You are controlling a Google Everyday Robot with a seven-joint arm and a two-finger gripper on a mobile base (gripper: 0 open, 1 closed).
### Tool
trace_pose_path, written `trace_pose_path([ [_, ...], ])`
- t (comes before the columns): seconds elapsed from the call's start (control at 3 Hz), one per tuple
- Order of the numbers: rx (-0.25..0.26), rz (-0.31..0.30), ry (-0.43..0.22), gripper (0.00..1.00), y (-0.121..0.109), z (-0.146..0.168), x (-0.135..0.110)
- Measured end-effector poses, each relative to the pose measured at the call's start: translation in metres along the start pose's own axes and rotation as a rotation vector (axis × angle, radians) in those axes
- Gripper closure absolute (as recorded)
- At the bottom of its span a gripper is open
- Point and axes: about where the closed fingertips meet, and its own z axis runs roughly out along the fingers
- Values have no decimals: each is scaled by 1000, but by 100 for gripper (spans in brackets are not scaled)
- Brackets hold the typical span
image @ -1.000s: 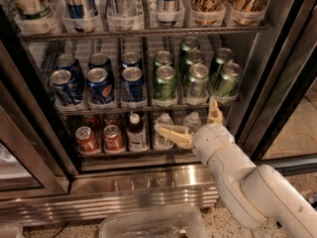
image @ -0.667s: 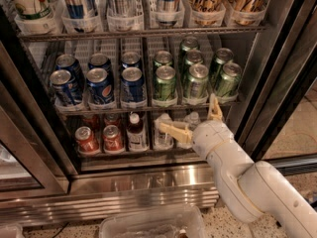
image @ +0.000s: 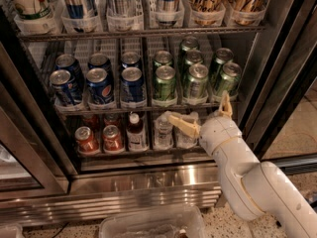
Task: Pick green can from middle shelf of fridge
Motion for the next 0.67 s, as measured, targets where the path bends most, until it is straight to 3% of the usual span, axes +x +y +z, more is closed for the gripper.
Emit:
trace_pose_path([
  [0.33, 9, -49, -1, 0, -5, -8, -2],
  [0.67, 9, -49, -1, 0, -5, -8, -2],
])
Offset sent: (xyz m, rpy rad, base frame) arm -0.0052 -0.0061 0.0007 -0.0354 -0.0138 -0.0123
